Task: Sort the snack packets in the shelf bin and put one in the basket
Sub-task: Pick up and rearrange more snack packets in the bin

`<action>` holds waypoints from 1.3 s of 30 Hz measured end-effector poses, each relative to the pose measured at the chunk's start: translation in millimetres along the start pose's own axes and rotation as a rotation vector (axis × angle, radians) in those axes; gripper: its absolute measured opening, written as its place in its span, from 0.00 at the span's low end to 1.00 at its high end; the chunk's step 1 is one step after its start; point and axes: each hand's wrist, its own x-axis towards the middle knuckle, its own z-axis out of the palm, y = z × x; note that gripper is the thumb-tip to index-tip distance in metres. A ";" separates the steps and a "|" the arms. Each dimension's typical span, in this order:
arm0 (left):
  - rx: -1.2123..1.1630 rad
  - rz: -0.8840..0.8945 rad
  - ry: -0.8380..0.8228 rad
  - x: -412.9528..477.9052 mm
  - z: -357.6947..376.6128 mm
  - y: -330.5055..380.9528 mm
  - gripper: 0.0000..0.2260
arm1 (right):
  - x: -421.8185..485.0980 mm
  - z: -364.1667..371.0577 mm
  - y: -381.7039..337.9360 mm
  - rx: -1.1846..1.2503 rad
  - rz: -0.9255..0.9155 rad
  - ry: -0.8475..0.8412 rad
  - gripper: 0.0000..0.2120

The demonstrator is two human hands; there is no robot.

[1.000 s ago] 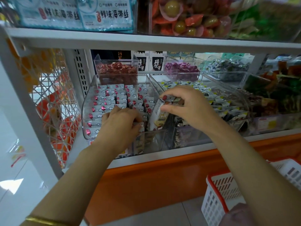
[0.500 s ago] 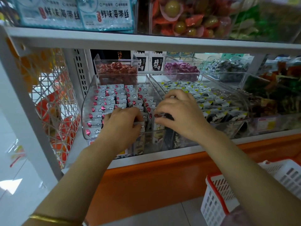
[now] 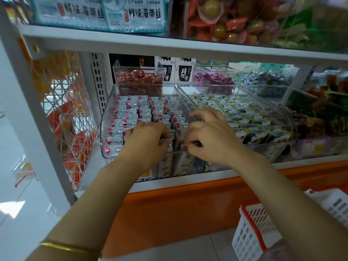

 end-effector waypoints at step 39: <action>-1.569 -0.361 0.132 -7.5 -27.2 10.0 0.09 | -13.5 -21.0 -2.4 2.038 0.705 0.358 0.04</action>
